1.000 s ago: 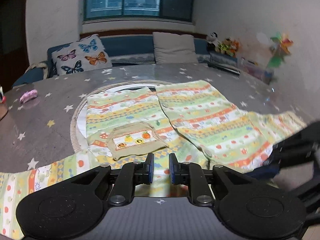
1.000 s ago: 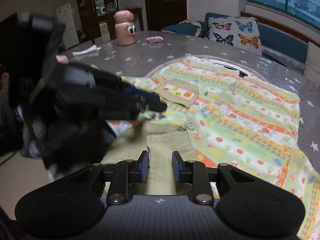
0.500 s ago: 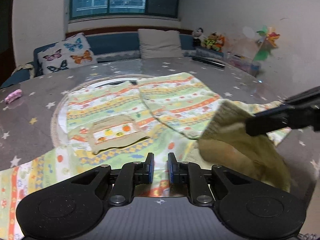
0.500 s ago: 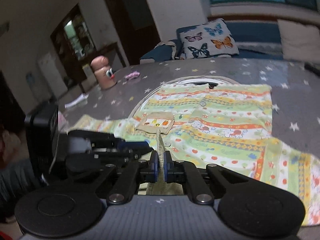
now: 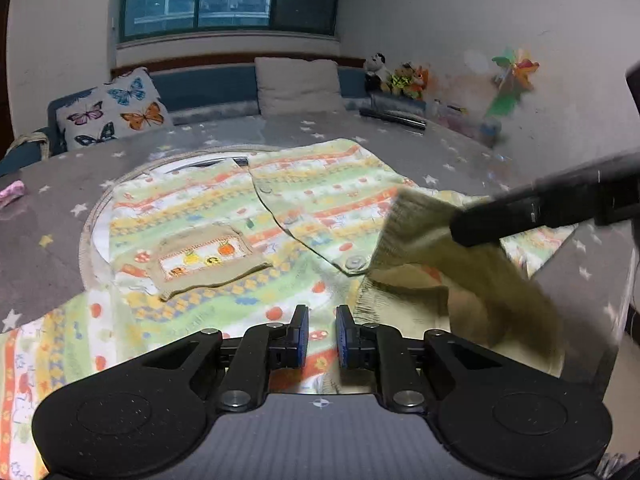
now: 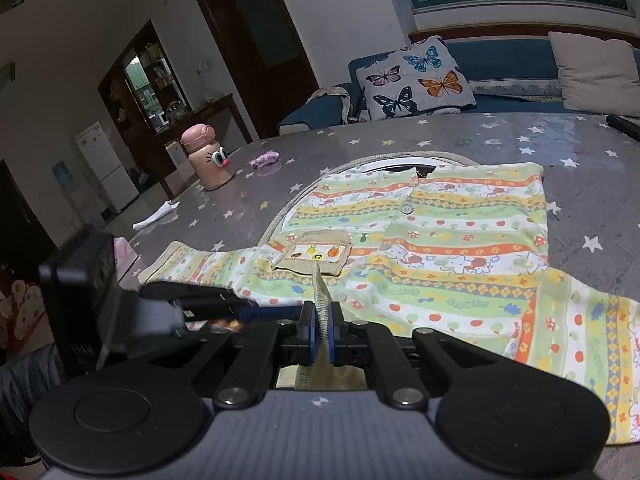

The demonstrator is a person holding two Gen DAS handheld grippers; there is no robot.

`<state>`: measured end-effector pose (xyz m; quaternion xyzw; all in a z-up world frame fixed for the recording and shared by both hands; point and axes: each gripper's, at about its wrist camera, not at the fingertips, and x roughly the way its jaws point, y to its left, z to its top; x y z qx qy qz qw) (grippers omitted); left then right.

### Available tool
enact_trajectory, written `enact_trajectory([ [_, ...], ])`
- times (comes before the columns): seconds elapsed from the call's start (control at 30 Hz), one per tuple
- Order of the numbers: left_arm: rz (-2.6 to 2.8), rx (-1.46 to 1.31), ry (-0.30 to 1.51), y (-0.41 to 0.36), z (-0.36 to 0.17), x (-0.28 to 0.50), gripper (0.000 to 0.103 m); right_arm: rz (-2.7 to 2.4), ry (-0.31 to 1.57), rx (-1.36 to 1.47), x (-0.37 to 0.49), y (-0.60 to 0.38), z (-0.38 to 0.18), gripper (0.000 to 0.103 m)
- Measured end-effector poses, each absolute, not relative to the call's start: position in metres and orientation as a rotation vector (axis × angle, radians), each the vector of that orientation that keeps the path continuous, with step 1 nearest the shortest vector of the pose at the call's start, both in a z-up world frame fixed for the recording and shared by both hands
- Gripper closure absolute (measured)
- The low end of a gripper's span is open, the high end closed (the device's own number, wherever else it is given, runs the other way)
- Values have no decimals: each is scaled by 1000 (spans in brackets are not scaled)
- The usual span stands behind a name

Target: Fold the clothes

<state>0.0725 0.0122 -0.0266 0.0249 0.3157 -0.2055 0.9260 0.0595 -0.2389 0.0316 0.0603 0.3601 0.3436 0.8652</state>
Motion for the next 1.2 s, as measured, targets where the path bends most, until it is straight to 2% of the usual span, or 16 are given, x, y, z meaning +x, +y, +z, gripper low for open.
enact_trajectory([
  [0.23,-430,96,643,8,-25,63,85,722,764,68,56,-229,25,98],
  [0.3,-446,112,640,6,-25,58,71,728,768,38,53,-225,21,98],
  [0.33,-451,116,641,6,-25,55,69,733,772,21,52,-222,18,98],
  [0.73,-440,63,608,31,-9,31,69,789,803,-201,31,-196,-11,93],
  [1.0,-438,7,562,18,6,48,71,719,762,-139,36,-216,8,92],
  [1.2,-499,-5,585,-10,-3,64,72,615,816,-95,40,-235,-10,92],
])
